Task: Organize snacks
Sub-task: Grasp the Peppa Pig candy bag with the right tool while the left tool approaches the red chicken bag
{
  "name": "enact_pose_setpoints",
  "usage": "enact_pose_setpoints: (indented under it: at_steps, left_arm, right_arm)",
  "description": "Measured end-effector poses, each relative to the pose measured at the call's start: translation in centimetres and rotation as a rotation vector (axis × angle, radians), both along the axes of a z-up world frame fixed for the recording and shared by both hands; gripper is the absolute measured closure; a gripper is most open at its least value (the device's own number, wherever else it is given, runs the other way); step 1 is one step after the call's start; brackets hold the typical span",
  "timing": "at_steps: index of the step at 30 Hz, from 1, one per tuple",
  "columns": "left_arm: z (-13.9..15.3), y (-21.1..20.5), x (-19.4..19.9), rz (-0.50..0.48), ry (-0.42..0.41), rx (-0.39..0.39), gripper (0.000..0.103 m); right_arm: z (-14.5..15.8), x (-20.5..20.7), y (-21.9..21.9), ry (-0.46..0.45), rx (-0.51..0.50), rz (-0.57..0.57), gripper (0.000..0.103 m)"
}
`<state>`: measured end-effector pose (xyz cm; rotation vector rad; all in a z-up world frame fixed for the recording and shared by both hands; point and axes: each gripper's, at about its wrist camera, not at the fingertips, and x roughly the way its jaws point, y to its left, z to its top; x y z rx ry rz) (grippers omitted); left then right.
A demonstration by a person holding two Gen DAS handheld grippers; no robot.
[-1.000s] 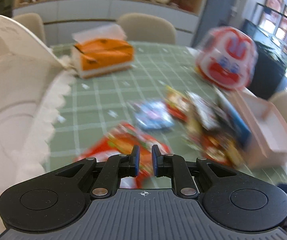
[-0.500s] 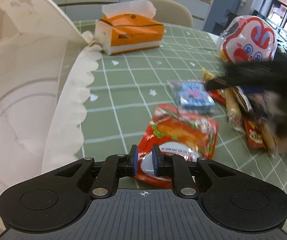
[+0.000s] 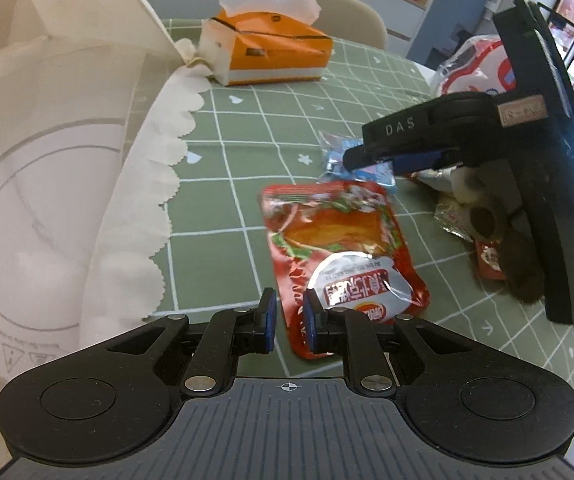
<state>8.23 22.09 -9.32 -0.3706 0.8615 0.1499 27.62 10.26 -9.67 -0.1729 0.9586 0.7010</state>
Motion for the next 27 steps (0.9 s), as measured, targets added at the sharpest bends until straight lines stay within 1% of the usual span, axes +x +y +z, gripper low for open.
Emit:
enact_pose_setpoints:
  at_steps: [3,4,5,7,8,9,10,11,13,15,16,17,19,21,23,25,27]
  left_arm:
    - [-0.1,0.2,-0.3,-0.009,-0.010,-0.028,0.086]
    - [0.0,0.4,-0.4,-0.004,-0.017,-0.042,0.086]
    - [0.2,0.7,-0.5,0.008,-0.030,-0.056,0.086]
    - [0.5,1.2,-0.6,0.032,-0.061,-0.078,0.085]
    - [0.6,1.4,-0.5,0.038,-0.067,-0.081,0.085]
    - [0.7,1.6,-0.3,0.044,-0.067,-0.074,0.085]
    - [0.7,1.6,-0.1,0.047,-0.062,-0.064,0.085]
    - [0.7,1.7,0.1,0.051,-0.054,-0.053,0.085]
    - [0.5,1.9,0.5,0.060,-0.034,-0.042,0.085]
    - [0.1,2.0,0.7,0.066,-0.011,-0.050,0.085]
    - [0.0,2.1,0.6,0.065,-0.003,-0.056,0.085]
    - [-0.2,2.1,0.7,0.066,0.004,-0.061,0.085]
    - [-0.4,2.2,0.9,0.072,0.014,-0.065,0.085]
    - [-0.6,2.4,1.3,0.077,0.020,-0.072,0.085]
    - [-0.7,2.6,1.6,0.083,0.016,-0.080,0.085]
    - [-0.8,2.7,2.0,0.089,0.009,-0.089,0.085]
    - [-0.8,2.6,2.3,0.083,0.008,-0.091,0.085]
  right_arm:
    - [-0.1,-0.9,-0.8,0.029,0.023,0.008,0.054]
    - [-0.3,-1.2,-1.1,0.046,0.024,0.012,0.057]
    - [-0.4,-1.6,-1.4,0.052,0.022,0.014,0.057]
    - [-0.2,-2.6,-1.9,0.012,0.026,0.030,0.056]
    - [-0.1,-3.1,-2.0,-0.015,0.030,0.043,0.054]
    - [0.1,-3.4,-2.1,-0.032,0.040,0.054,0.051]
    - [0.2,-3.4,-2.1,-0.030,0.058,0.061,0.039]
    - [0.2,-3.2,-2.0,-0.021,0.077,0.055,0.030]
    - [0.1,-2.4,-1.3,-0.022,0.089,0.014,0.026]
    - [-0.4,-1.4,-0.3,-0.011,0.092,-0.022,0.021]
    - [-0.8,-0.9,0.3,-0.002,0.086,-0.038,0.019]
    - [-1.3,-0.4,1.0,-0.002,0.067,-0.048,0.015]
    - [-1.8,-0.2,2.5,-0.064,0.004,-0.037,0.014]
    - [-2.0,-0.4,3.1,-0.100,-0.040,-0.002,0.021]
    - [-1.8,-0.8,2.7,-0.118,-0.045,0.033,0.035]
    - [-1.6,-1.4,2.0,-0.122,-0.051,0.064,0.040]
    - [-1.5,-2.3,1.4,-0.127,-0.062,0.084,0.041]
